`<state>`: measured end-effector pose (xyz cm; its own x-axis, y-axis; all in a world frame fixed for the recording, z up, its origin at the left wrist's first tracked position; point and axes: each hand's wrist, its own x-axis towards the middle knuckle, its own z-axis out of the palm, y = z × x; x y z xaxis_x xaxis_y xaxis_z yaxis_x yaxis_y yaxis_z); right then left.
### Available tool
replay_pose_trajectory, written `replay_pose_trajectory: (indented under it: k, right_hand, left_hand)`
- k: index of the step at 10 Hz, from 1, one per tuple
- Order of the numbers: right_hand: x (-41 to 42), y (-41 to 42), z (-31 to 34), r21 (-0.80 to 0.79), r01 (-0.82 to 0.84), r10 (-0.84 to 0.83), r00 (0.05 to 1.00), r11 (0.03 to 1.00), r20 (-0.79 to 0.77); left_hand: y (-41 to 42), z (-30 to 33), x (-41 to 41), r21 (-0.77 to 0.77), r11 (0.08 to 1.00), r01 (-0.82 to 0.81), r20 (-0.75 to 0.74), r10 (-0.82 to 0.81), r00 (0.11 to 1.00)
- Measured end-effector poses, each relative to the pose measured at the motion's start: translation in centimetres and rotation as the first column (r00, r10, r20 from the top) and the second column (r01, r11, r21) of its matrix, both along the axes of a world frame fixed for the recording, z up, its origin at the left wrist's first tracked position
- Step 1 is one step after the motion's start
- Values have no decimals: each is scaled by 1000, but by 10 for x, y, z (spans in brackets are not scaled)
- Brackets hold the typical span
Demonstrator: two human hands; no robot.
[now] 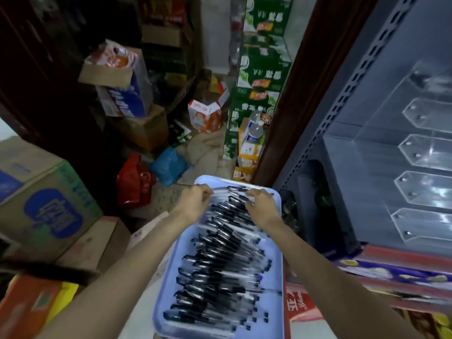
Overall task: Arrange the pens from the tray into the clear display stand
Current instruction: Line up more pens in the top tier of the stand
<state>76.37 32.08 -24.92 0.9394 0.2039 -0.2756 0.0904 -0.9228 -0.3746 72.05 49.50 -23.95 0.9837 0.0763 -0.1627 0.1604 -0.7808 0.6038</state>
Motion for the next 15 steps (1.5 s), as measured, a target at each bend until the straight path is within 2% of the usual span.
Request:
replay_pose_trajectory:
  k: [1,2,4,5,6,7,8,9,10,11,12,13,14,15]
  right_hand:
    - [13,-3,-24,-91,38,-38,999,995,-1]
    - [17,-10,-39,-132,7,-8,1000,991,-4]
    - [33,-19,-55,-86,20,-29,994,996,-105]
    - [35,-19,-48,17,10,-8,993,1000,-121]
    - [38,-18,-54,274,166,-146,985,947,-92]
    - [34,-17,-57,331,225,-153,961,916,-230]
    - [31,-18,-48,276,243,-169,949,930,-265]
    - [21,-21,-33,4,-51,51,985,999,-166]
    - [14,-24,-27,55,-48,53,992,997,-110]
    - [1,-21,-12,183,-77,90,994,980,-60]
    - [-15,-16,12,342,-34,57,997,939,-59]
    - [-24,-16,34,444,32,-19,999,896,-34]
    - [-26,-29,68,491,72,-87,996,868,7]
    - [-26,-55,105,516,57,-114,990,855,80]
  left_hand:
    - [-3,-24,13,-11,988,154,-75,-155,985]
    - [-7,-40,19,-21,978,207,-82,-208,975]
    - [-9,-59,29,-32,978,205,-89,-207,974]
    - [-10,-62,31,-69,984,165,-75,-170,983]
    - [-10,-65,32,-144,984,105,-66,-115,991]
    - [-10,-68,32,-180,981,77,-80,-92,993]
    - [-11,-68,31,-202,978,58,-76,-75,994]
    - [-11,-66,29,-218,975,52,-80,-71,994]
    - [-14,-61,26,-311,950,-15,-65,-6,998]
    - [-21,-42,19,-453,890,-57,-75,26,997]
    - [-33,-17,11,-631,773,-70,-84,21,996]
    - [-43,9,11,-687,716,-123,-60,113,992]
    - [-59,40,14,-721,691,-52,30,106,994]
    - [-82,79,18,-651,756,64,185,76,980]
